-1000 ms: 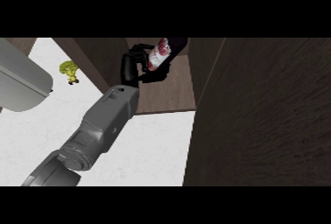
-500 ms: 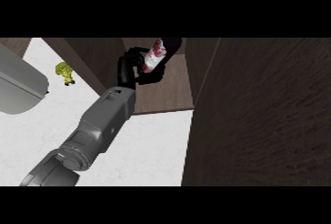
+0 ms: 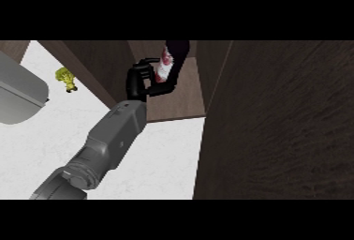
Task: Pick up the wine, place it into the cabinet and close the cabinet
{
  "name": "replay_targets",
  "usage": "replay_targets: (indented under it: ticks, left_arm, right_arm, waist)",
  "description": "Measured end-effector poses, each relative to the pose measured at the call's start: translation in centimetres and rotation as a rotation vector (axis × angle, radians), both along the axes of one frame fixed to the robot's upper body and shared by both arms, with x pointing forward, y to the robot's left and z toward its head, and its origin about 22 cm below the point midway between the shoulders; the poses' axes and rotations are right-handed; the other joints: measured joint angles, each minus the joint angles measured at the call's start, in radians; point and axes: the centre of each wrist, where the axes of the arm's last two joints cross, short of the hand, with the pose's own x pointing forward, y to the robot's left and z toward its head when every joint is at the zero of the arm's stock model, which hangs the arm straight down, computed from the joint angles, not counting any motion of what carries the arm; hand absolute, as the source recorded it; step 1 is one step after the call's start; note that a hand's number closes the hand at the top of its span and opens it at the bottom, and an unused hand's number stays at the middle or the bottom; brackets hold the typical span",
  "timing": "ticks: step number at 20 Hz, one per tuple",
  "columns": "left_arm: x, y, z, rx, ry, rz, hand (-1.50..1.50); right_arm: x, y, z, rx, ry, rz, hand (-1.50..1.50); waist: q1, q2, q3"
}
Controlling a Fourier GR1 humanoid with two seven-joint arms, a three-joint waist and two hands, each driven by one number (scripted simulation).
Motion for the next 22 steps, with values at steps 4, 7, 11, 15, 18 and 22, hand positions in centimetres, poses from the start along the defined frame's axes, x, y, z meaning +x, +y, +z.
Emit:
replay_targets:
  ticks: [4, 7, 11, 15, 18, 22]
  left_arm:
    - [-0.9, 0.5, -1.5, -0.072, 0.032, -0.006, 1.50]
    - [-1.4, 0.8, -2.3, -0.103, 0.032, -0.004, 1.50]
    - [-2.3, 1.4, -3.6, -0.131, 0.041, -0.002, 1.50]
    - [-3.4, 2.1, -5.2, -0.157, 0.063, -0.001, 1.50]
    - [-4.1, 2.5, -6.1, -0.153, 0.075, 0.007, 1.50]
    - [-4.7, 2.8, -6.7, -0.145, 0.092, 0.017, 1.50]
  right_arm:
    - [0.0, 0.0, -0.1, 0.004, 0.001, 0.009, -1.50]
    - [0.0, 0.2, -0.1, 0.005, 0.002, 0.021, -1.50]
    - [0.0, 0.5, 0.0, 0.005, 0.000, 0.037, -1.50]
    - [0.0, 0.7, -0.2, 0.007, 0.002, 0.054, -1.50]
    - [0.2, 0.7, -0.2, 0.009, 0.001, 0.060, -1.50]
    - [0.2, 0.7, -0.4, 0.017, 0.001, 0.070, -1.50]
  waist:
    - [-0.012, 0.000, 0.000]
    - [-0.021, -0.001, -0.001]
    - [-0.037, -0.002, -0.001]
    - [-0.053, -0.001, -0.002]
    - [-0.062, 0.000, -0.002]
    - [-0.070, 0.001, -0.002]
